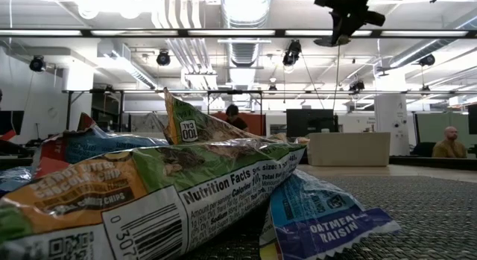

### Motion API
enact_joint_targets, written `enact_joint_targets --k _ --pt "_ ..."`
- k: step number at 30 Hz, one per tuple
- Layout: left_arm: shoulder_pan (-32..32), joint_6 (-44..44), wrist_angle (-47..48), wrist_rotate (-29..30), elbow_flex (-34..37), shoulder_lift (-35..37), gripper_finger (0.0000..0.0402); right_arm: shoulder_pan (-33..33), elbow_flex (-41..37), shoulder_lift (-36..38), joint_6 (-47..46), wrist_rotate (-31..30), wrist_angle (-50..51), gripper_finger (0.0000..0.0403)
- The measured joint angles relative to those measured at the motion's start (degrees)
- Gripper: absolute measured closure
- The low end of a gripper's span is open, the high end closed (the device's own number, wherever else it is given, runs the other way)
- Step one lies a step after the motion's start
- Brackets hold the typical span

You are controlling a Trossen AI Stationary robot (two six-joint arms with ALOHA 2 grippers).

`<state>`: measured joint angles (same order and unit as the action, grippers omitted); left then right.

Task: Pick and place Granola Bars by type
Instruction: Put the yellow granola bar into the gray bin

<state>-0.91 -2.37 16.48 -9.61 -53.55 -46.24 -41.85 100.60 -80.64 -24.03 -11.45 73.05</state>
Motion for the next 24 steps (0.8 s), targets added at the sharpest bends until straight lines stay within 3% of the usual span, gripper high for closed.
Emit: enact_joint_targets --k 8,12,24 --pt "0.0 -0.7 -0.1 0.0 0.0 0.0 0.0402 -0.5 0.0 -7.0 5.0 0.2 -0.1 0.0335" --pt "0.0 -1.2 -0.1 0.0 0.0 0.0 0.0402 -1.7 0.0 -10.0 5.4 3.4 -0.1 0.0335" --pt "0.0 -2.5 -0.1 0.0 0.0 0.0 0.0402 -5.6 0.0 -14.1 19.3 4.6 0.3 0.0335"
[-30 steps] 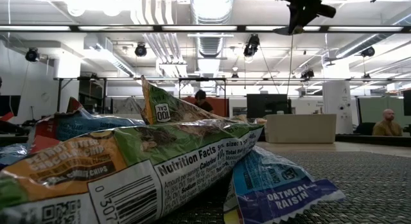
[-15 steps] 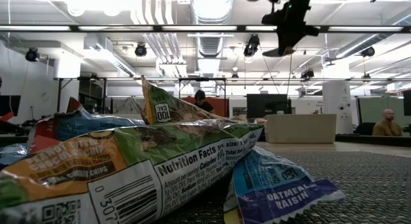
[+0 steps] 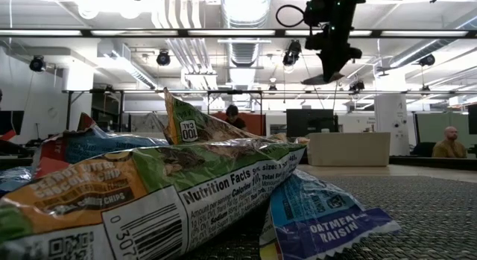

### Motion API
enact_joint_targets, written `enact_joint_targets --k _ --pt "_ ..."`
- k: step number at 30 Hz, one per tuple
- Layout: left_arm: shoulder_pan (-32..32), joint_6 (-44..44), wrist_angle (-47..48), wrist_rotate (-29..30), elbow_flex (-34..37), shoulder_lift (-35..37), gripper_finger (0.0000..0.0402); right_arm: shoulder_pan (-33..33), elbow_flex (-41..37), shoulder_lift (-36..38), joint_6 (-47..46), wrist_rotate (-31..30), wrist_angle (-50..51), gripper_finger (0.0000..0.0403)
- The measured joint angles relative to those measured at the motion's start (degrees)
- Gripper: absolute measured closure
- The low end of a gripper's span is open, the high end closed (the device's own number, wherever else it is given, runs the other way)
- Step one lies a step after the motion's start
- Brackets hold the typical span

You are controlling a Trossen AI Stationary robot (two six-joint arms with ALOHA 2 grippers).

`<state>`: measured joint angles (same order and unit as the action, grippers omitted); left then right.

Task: Pick and place Granola Bars by type
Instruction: Put the yellow granola bar into the gray bin

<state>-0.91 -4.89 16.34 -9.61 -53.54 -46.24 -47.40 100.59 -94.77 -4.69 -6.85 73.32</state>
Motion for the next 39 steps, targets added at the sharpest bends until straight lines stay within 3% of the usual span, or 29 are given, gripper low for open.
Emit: enact_joint_targets --k 20,25,39 --pt "0.0 -0.1 0.0 0.0 0.0 0.0 0.0402 -2.2 0.0 0.0 42.8 6.8 6.7 0.0335" --pt "0.0 -0.1 0.0 0.0 0.0 0.0 0.0402 -2.3 0.0 0.0 47.1 9.5 6.7 0.0335" --pt "0.0 -0.1 0.0 0.0 0.0 0.0 0.0402 -5.0 -3.3 -3.0 47.3 14.7 3.6 0.0335"
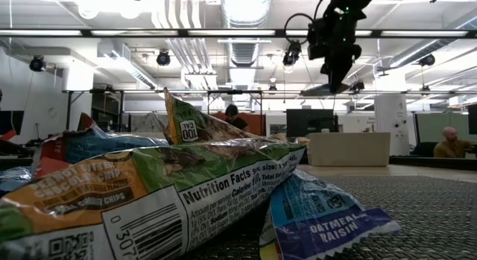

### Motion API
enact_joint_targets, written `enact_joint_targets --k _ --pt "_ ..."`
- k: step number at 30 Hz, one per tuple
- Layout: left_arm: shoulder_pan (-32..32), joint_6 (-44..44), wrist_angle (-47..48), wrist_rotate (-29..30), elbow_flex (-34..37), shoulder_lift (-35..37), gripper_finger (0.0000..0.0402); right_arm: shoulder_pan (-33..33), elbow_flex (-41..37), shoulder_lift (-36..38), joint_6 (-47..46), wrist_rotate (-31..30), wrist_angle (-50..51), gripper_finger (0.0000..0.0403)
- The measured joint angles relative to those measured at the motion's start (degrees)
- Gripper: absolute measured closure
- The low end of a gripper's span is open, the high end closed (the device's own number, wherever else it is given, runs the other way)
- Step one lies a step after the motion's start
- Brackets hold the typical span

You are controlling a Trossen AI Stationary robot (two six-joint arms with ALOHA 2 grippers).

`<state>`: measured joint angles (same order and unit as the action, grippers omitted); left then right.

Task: Pick and place Granola Bars by type
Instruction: Put the yellow granola bar into the gray bin

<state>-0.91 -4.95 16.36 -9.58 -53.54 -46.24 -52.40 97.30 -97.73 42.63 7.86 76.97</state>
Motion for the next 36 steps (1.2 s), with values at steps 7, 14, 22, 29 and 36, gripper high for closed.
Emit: enact_joint_targets --k 7,14,22,29,36 --pt "0.0 0.0 0.0 0.0 0.0 0.0 0.0402 -0.1 -6.4 -0.5 0.0 0.2 -2.5 0.0335" --pt "0.0 -0.1 0.0 0.0 0.0 0.0 0.0402 -0.2 -12.4 -0.5 -1.3 0.2 -6.2 0.0335" --pt "0.0 -2.7 0.0 0.0 0.0 0.0 0.0402 -1.6 -16.1 -0.5 -3.5 0.2 -10.3 0.0335" --pt "0.0 -2.7 0.0 0.0 0.0 0.0 0.0402 -4.4 -17.4 -0.4 -3.7 0.2 -12.2 0.0335" --pt "0.0 -2.8 0.0 0.0 0.0 0.0 0.0402 -7.2 -17.9 -0.4 -5.6 0.4 -13.3 0.0335"
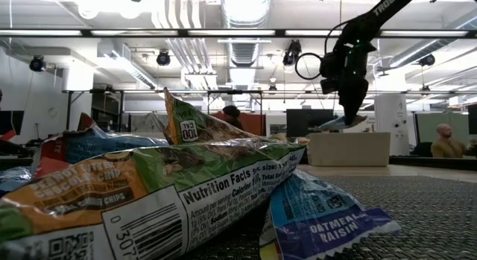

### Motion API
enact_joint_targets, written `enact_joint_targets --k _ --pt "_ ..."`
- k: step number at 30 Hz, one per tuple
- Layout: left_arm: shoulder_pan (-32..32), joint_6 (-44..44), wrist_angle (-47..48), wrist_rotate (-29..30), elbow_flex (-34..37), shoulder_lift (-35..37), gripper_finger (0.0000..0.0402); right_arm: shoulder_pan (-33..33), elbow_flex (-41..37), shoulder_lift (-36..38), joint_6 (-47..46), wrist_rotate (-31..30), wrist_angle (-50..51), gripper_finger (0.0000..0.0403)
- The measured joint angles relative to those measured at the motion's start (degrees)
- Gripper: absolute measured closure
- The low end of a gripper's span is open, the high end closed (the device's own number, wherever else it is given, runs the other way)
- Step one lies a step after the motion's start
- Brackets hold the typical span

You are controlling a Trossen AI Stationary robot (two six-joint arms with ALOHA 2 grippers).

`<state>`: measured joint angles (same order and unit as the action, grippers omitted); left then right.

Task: Pick and place Granola Bars by type
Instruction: Put the yellow granola bar into the gray bin, then put the red granola bar into the white bin

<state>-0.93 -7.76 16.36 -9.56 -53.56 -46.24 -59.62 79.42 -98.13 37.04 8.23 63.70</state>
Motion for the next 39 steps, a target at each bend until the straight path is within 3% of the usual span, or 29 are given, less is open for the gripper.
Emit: enact_joint_targets --k 20,32,39 --pt "0.0 0.0 0.0 0.0 0.0 0.0 0.0402 -0.4 0.0 0.0 -0.4 1.3 -0.2 0.0332" --pt "0.0 -0.2 0.0 0.0 0.0 0.0 0.0402 -0.4 0.0 0.0 -2.2 1.0 -1.1 0.0276" --pt "0.0 -1.2 0.0 0.0 0.0 0.0 0.0402 -0.3 0.0 0.0 -2.6 1.0 -1.0 0.0264"
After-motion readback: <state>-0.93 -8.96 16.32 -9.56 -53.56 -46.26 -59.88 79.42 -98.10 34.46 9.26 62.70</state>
